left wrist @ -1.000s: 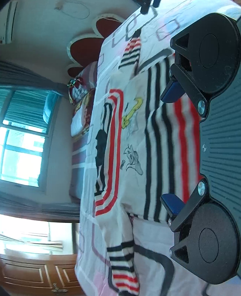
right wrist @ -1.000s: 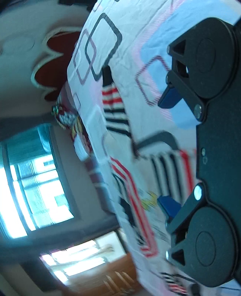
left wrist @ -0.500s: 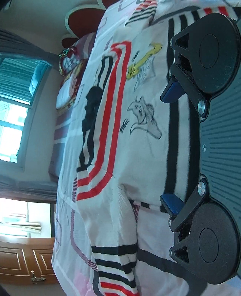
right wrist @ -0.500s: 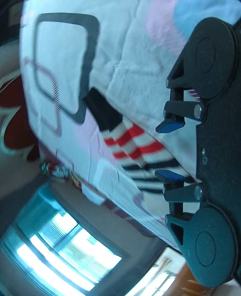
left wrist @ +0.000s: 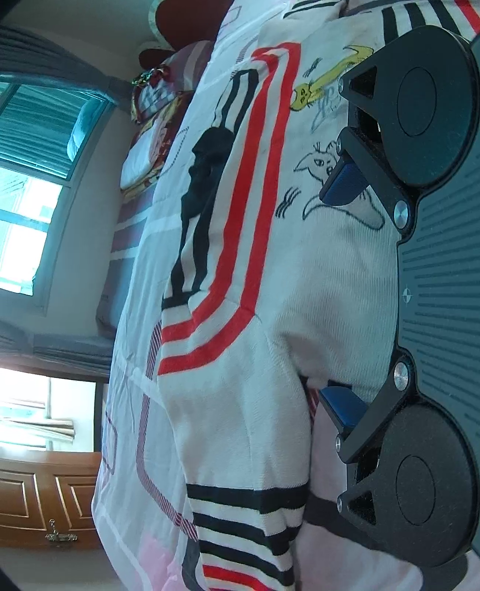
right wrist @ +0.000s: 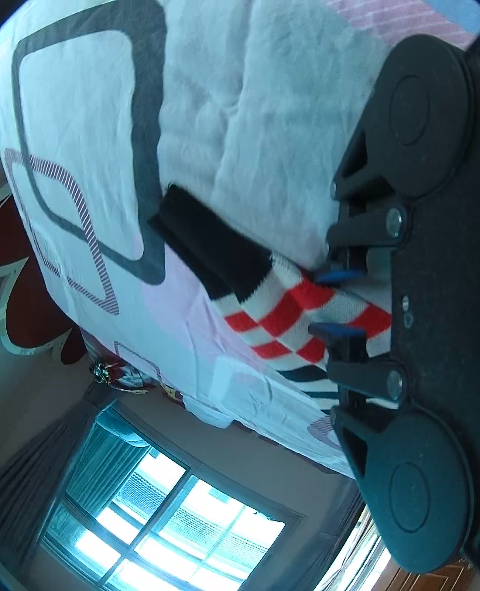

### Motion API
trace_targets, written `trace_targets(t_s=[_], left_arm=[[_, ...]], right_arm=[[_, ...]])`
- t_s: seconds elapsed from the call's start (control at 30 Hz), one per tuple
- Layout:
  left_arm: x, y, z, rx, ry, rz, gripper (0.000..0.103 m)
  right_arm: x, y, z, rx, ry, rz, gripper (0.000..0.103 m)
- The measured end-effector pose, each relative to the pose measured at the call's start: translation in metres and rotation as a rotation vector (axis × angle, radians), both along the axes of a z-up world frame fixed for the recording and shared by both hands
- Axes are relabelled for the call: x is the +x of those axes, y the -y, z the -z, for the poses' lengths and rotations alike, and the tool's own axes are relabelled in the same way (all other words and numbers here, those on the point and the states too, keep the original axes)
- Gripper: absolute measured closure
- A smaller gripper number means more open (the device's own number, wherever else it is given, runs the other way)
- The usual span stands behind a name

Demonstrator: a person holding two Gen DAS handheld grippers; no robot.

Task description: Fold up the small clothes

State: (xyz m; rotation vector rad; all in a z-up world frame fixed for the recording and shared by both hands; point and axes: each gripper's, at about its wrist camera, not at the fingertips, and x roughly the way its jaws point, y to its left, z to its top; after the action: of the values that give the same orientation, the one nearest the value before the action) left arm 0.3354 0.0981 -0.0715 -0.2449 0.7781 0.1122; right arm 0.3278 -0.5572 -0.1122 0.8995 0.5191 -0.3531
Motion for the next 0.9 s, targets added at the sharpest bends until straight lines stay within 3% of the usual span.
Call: trace_targets(t_s=[0.07, 0.13, 0.23, 0.3, 0.4, 0.5, 0.57, 0.67, 0.73, 0.8, 0.83, 0.9], left_arm=[[-0.001, -0.006, 0.0, 0.0, -0.005, -0.003, 0.0], [-0.003, -0.012, 0.0, -0.015, -0.005, 0.005, 0.0], [-0.011, -0.022, -0.005, 0.011, 0.002, -0.007, 0.0], [-0.017, -0.031, -0.007, 0.021, 0.004, -0.024, 0.0], [-0.025, -0.045, -0.01, 0.037, 0.005, -0.052, 0.0], [-0.035, -0.059, -0.011, 0.039, 0.004, -0.079, 0.0], [-0.041, -0.066, -0.01, 0.039, -0.002, -0.096, 0.0], [-0.05, -0.075, -0.008, 0.044, -0.015, -0.117, 0.0], [-0.055, -0.08, -0.007, 0.044, -0.021, -0.128, 0.0], [-0.056, -0.081, -0.008, 0.046, -0.013, -0.141, 0.0], [-0.055, -0.081, -0.008, 0.029, -0.003, -0.143, 0.0], [-0.047, -0.076, -0.007, -0.023, 0.011, -0.131, 0.0]], right_arm=[[0.0, 0.003, 0.001, 0.008, 0.009, -0.002, 0.087], [0.002, 0.003, -0.002, -0.033, -0.014, 0.002, 0.095], [0.012, -0.023, -0.023, -0.262, -0.058, -0.033, 0.096], [0.02, -0.052, -0.044, -0.398, -0.027, -0.081, 0.096], [0.039, -0.119, -0.074, -0.589, 0.051, -0.268, 0.096], [0.055, -0.203, -0.082, -0.719, 0.103, -0.524, 0.096], [0.059, -0.259, -0.074, -0.752, 0.113, -0.698, 0.096], [0.064, -0.328, -0.043, -0.764, 0.058, -0.935, 0.096], [0.062, -0.362, -0.016, -0.785, 0.002, -1.066, 0.085], [0.048, -0.38, -0.01, -0.903, 0.059, -1.036, 0.08], [0.047, -0.381, -0.011, -0.908, 0.057, -1.029, 0.08], [0.049, -0.37, -0.017, -0.815, 0.072, -1.016, 0.074]])
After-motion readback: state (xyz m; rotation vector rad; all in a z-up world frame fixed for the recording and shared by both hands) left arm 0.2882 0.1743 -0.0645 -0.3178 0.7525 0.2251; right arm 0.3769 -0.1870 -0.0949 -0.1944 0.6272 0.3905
